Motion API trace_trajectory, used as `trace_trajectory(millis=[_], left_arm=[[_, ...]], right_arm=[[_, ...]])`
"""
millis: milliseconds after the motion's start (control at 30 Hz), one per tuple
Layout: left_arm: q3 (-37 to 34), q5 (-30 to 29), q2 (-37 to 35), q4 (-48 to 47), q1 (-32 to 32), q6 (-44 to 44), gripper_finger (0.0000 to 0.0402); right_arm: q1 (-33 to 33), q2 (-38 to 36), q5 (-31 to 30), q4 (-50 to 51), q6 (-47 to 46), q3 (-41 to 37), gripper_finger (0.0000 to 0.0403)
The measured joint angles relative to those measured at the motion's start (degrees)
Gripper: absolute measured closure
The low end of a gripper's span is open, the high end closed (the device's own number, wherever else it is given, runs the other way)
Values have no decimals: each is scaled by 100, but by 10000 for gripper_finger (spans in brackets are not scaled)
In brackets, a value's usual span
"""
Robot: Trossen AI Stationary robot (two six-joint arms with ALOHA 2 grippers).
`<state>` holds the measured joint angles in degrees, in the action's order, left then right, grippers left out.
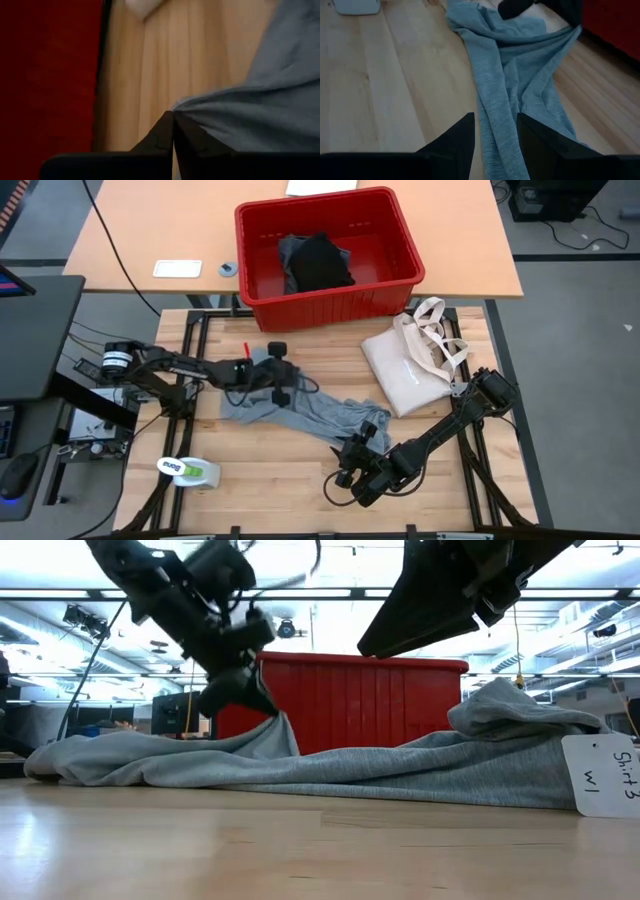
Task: Fold Laundry from Bin
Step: Fold the gray shirt
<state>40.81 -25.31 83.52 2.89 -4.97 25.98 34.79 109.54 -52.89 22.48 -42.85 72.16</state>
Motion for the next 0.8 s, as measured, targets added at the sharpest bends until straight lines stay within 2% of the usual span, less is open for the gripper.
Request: trace_trajectory(millis=[100,267,333,500,600,700,800], left_arm=[[1,574,87,-256,-169,-506,374],[1,2503,125,-277,-66,-874,351],[1,2732,110,-271,120,-888,330],[172,2501,-169,-842,539,-865,259],[352,1621,-281,-1830,655,-734,226],[372,694,-281,-2658,562,-1024,214],[372,645,-281,-3335,389,-1427,214]], right_arm=[[0,0,-1,-3,-3,0,249],[-13,0,47,-43,-23,0,249],[-13,0,70,-60,-24,0,249],[-18,0,159,-57,0,0,249],[-111,0,159,-26,111,-29,249],[-462,-2,358,-251,446,-292,249],[-933,2,668,-918,1045,-648,250]])
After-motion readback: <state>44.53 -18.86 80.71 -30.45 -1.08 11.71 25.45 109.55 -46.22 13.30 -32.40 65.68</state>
